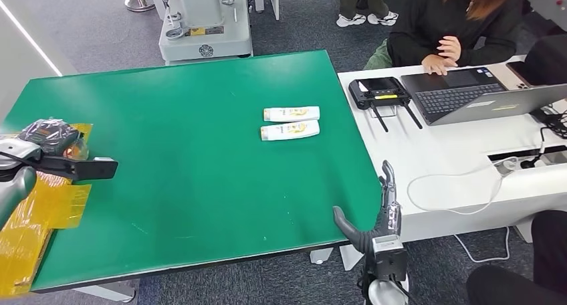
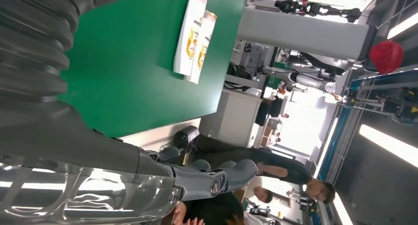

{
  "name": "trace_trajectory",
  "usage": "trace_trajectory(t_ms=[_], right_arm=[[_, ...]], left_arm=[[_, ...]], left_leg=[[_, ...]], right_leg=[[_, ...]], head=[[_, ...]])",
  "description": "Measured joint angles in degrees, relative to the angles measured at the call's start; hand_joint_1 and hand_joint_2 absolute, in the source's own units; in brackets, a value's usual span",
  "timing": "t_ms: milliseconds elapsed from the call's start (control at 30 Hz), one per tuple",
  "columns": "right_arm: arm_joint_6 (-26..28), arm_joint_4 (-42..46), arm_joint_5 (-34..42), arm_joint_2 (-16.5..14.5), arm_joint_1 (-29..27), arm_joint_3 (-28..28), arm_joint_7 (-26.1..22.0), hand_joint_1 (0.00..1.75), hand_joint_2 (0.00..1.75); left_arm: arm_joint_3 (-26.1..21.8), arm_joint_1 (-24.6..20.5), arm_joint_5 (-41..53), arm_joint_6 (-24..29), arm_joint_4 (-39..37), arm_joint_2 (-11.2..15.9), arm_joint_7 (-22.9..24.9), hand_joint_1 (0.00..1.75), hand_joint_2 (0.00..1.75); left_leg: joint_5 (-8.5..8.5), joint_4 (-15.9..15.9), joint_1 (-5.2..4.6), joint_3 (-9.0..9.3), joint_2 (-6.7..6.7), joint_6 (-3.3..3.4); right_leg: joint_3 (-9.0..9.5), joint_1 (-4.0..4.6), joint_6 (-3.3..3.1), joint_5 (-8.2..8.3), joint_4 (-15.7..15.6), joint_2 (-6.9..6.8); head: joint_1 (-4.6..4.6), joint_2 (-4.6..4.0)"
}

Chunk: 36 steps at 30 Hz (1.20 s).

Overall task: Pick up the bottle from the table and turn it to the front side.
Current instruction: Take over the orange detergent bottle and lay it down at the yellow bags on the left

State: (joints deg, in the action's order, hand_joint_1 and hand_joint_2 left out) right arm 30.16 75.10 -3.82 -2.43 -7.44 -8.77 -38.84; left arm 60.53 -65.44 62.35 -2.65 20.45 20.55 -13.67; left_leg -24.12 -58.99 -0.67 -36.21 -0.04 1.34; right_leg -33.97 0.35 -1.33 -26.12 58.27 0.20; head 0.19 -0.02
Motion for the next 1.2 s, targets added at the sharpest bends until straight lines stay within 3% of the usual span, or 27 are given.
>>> trace_trajectory(t_ms=[300,533,767,1000,1200], right_arm=[[-0.8,-1.0,-0.6,-0.1,-0.3,0.1,-0.3,0.0,1.75],[-1.0,-3.8,0.4,-0.1,0.8,0.1,-1.1,0.0,1.75],[-1.2,-6.4,0.4,-0.1,2.2,-0.5,-1.2,0.0,1.75],[-1.6,-7.7,2.3,0.0,3.6,-1.7,-1.2,0.0,1.75],[-1.9,-8.2,3.1,0.3,5.1,-2.3,-1.2,0.0,1.75]], left_arm=[[1.6,0.8,3.8,0.0,-1.6,1.2,9.5,1.75,1.75],[1.9,2.4,3.3,-5.3,-3.2,2.8,14.1,1.75,1.75],[1.8,4.2,0.5,-9.3,-3.9,3.6,11.6,1.75,1.75],[1.3,8.1,-1.8,-5.1,-3.9,4.4,1.9,1.75,1.75],[0.8,9.6,-2.0,-1.3,-3.8,2.1,-3.7,1.75,1.75]], left_leg=[[0.0,0.0,0.0,-0.01,0.04,0.0],[0.01,0.0,0.03,-0.02,-0.05,-0.01],[0.01,0.0,0.03,-0.03,-0.02,-0.02],[0.01,0.0,0.03,-0.03,-0.04,-0.03],[0.03,0.0,0.03,-0.04,-0.11,-0.04]], right_leg=[[-0.01,0.01,-0.01,0.01,0.0,0.04],[-0.01,0.02,-0.03,-0.01,0.0,-0.03],[-0.01,0.02,-0.04,0.0,0.0,-0.01],[-0.04,0.02,-0.04,-0.01,0.0,-0.02],[-0.03,0.02,-0.04,0.0,0.0,-0.09]], head=[[0.0,0.0],[0.0,0.0],[0.0,0.0],[-0.01,0.0],[0.01,0.0]])
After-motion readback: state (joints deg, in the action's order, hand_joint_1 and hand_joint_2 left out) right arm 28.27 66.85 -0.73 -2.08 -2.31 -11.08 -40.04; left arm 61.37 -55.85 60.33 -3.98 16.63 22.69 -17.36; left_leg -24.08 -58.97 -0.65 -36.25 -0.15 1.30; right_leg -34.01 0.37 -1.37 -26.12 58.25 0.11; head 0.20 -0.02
